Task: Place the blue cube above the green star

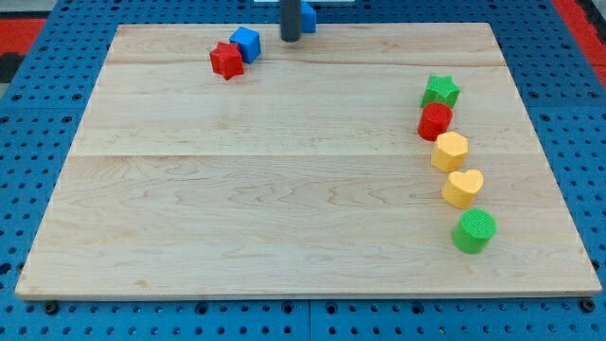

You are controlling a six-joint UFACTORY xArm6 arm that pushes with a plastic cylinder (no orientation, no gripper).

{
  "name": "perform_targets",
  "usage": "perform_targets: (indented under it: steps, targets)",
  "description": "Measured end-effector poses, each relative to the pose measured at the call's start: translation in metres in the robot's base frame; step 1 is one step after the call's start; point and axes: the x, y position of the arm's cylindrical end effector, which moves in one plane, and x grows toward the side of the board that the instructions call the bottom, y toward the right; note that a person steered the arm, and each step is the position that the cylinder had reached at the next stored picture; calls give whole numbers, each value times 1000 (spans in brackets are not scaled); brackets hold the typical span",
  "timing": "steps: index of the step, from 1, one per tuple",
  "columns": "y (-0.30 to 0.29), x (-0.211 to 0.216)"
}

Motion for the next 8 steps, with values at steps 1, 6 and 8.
perform_targets:
  steps: [1,6,8]
  targets:
    - [-18,-16]
    - [35,35]
    - [136,48]
